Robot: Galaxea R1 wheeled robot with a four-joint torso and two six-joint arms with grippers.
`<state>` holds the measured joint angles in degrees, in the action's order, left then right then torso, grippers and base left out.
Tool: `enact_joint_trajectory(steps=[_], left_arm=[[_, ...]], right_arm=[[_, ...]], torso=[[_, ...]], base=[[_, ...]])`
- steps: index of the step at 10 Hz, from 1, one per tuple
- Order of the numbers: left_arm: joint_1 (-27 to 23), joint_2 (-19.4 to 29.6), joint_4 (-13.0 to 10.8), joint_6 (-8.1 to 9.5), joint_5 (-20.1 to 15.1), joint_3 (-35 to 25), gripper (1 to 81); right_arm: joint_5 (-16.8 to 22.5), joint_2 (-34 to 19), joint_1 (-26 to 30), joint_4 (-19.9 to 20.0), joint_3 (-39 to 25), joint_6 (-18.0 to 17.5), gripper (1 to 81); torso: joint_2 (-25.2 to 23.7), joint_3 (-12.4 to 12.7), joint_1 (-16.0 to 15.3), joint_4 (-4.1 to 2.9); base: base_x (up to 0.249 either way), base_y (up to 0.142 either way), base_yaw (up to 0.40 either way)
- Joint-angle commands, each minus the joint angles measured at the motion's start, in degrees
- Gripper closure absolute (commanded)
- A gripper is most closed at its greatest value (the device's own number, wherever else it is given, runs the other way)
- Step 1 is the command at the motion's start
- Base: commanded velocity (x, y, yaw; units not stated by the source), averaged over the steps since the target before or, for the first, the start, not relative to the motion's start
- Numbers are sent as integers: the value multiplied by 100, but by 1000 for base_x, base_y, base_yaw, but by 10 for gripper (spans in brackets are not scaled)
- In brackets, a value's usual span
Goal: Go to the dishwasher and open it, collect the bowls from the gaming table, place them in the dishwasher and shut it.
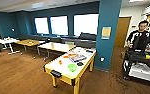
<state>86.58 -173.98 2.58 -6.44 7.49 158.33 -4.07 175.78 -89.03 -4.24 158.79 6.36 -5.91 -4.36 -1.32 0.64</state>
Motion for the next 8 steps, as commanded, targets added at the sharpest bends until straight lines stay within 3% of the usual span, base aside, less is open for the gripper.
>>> enact_joint_trajectory(steps=[1,8], left_arm=[[-295,21,23,-42,-265,14,10],[-295,30,23,-42,-256,14,10]], right_arm=[[275,39,284,-6,-16,14,10],[275,39,293,-6,-25,14,10]], torso=[[0,0,0,0],[0,0,2,0]], base=[[92,81,0],[121,79,0]])
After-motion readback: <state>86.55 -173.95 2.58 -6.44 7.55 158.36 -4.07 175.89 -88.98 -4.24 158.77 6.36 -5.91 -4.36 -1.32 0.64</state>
